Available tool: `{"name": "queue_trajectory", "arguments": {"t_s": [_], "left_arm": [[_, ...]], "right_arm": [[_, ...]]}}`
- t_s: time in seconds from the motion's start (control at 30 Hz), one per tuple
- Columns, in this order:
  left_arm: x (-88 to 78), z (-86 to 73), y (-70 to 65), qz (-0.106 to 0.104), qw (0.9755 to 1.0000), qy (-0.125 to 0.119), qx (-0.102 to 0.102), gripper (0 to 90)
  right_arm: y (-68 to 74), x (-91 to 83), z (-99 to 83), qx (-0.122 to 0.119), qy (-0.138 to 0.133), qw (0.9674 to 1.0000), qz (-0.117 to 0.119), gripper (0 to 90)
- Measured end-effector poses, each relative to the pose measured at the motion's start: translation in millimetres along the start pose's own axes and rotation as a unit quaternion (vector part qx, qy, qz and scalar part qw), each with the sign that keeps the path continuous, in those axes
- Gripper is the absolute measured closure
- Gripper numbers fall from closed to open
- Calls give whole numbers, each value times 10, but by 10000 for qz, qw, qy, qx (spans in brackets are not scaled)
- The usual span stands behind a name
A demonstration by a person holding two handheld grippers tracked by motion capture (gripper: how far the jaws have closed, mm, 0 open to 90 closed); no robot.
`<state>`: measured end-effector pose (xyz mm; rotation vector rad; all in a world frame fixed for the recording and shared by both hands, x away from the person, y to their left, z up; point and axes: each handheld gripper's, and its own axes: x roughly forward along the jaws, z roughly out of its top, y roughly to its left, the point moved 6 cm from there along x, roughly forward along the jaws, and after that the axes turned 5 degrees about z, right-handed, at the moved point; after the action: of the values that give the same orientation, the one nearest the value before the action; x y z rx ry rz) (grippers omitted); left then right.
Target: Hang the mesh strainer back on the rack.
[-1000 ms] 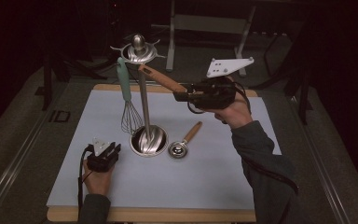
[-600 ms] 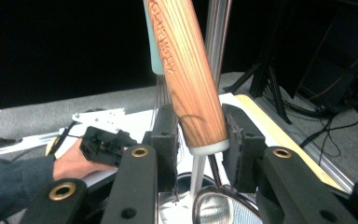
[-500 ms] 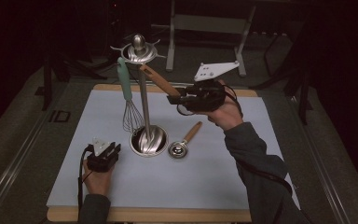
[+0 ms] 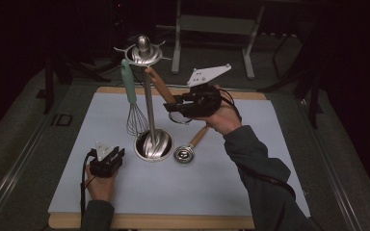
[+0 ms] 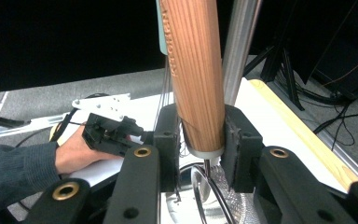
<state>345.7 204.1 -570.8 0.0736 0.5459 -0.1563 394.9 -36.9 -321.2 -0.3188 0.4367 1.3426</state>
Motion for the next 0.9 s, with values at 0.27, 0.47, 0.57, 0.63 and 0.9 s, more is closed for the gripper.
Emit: {"name": "queue_trajectory", "arguments": {"t_s": [0.27, 0.47, 0.57, 0.63, 0.9], "left_arm": [[-2, -1, 0, -1, 10000, 10, 22, 725], [-2, 0, 1, 2, 10000, 3, 19, 725], [-3, -1, 1, -1, 10000, 11, 24, 725], [-3, -1, 1, -1, 10000, 9, 21, 725], [-2, 0, 1, 1, 10000, 0, 17, 725]], "right_arm": [[40, 60, 32, -87, 62, 9999, -26, 674], [67, 78, 60, -119, 44, 9999, -11, 692], [80, 89, 68, -139, 58, 9999, 2, 708], [83, 94, 70, -167, 75, 9998, -3, 718], [85, 84, 54, -191, 153, 9997, -25, 724]]}}
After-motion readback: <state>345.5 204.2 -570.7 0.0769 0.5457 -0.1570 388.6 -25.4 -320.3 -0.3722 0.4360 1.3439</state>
